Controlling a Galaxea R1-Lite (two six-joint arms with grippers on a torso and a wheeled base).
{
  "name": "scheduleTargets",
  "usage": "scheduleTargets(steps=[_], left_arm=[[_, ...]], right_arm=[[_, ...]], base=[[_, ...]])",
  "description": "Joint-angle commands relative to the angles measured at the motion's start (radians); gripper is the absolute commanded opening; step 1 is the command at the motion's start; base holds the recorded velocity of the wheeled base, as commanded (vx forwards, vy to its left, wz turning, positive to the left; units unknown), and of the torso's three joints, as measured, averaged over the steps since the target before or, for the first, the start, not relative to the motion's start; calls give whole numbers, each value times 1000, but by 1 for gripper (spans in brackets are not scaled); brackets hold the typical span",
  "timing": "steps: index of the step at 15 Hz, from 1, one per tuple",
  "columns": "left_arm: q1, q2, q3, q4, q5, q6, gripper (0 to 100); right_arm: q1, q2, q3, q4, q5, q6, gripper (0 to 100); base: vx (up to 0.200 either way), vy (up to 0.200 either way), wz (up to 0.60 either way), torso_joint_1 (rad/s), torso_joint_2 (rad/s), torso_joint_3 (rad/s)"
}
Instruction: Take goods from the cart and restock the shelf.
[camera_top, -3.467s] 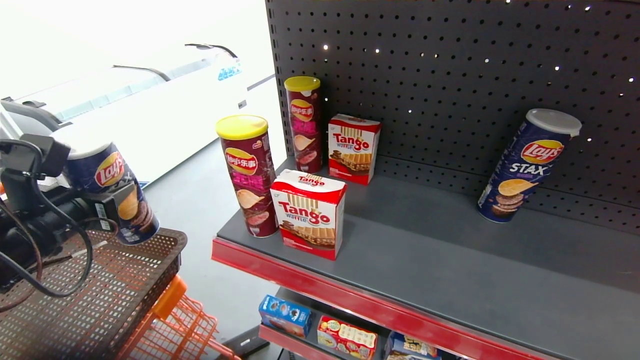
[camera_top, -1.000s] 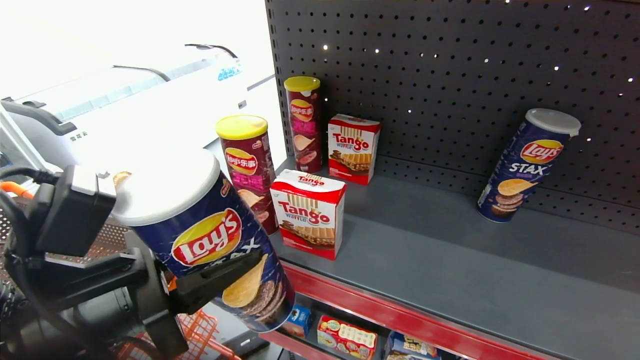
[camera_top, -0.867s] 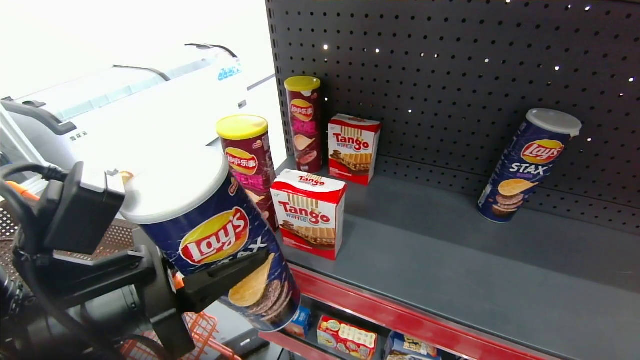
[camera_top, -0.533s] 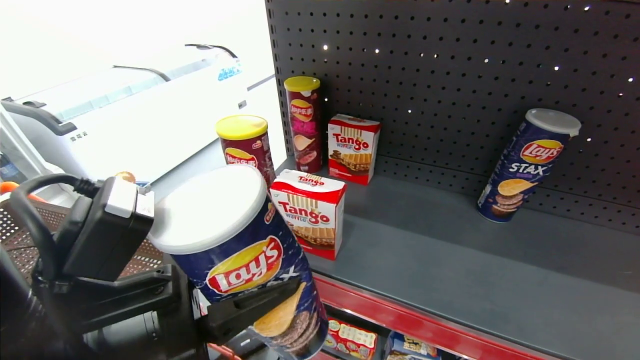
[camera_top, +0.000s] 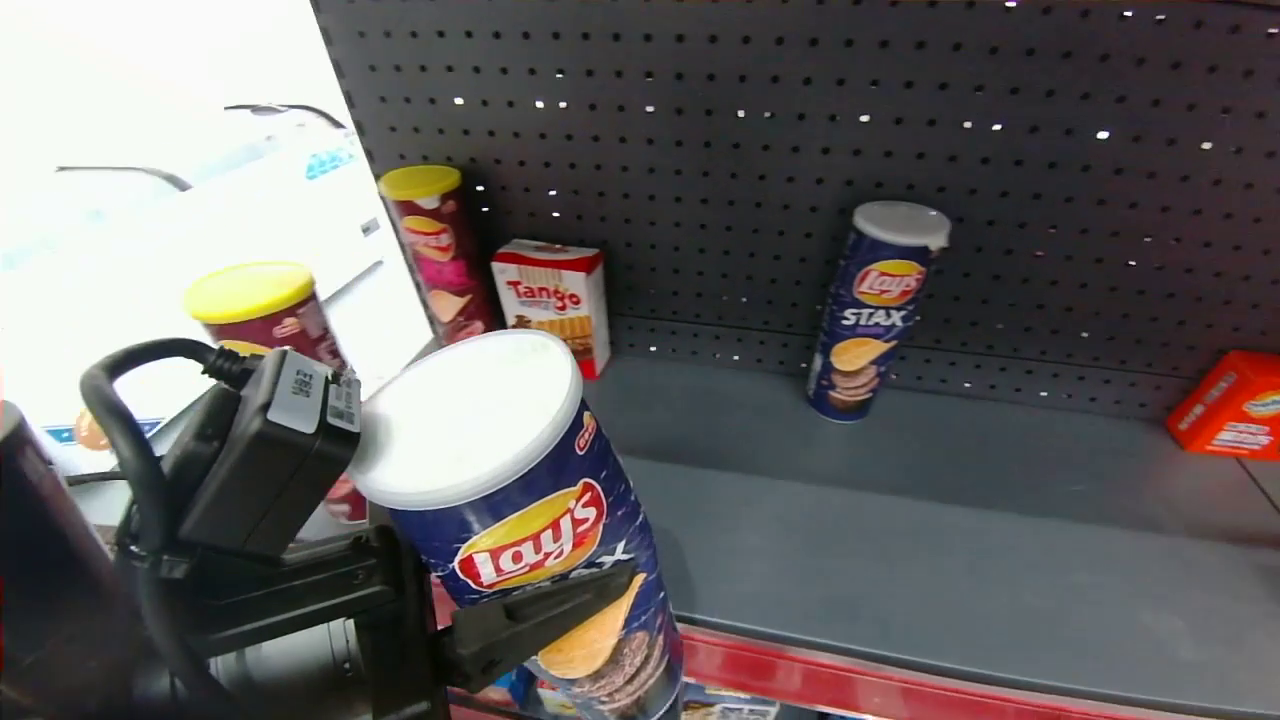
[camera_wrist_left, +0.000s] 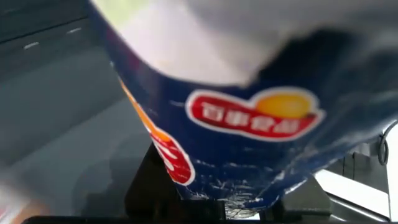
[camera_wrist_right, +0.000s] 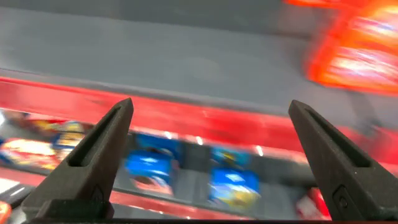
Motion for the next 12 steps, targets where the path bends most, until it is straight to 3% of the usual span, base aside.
scheduleTargets(steps=[1, 12], left_arm=[[4, 6, -3, -2, 1, -1, 0], [32, -3, 14, -2, 4, -2, 0]], right_arm=[[0, 0, 0, 0, 0, 0, 100], [0, 0, 0, 0, 0, 0, 100]], base=[[0, 0, -600, 2, -2, 2], [0, 0, 0, 0, 0, 0]])
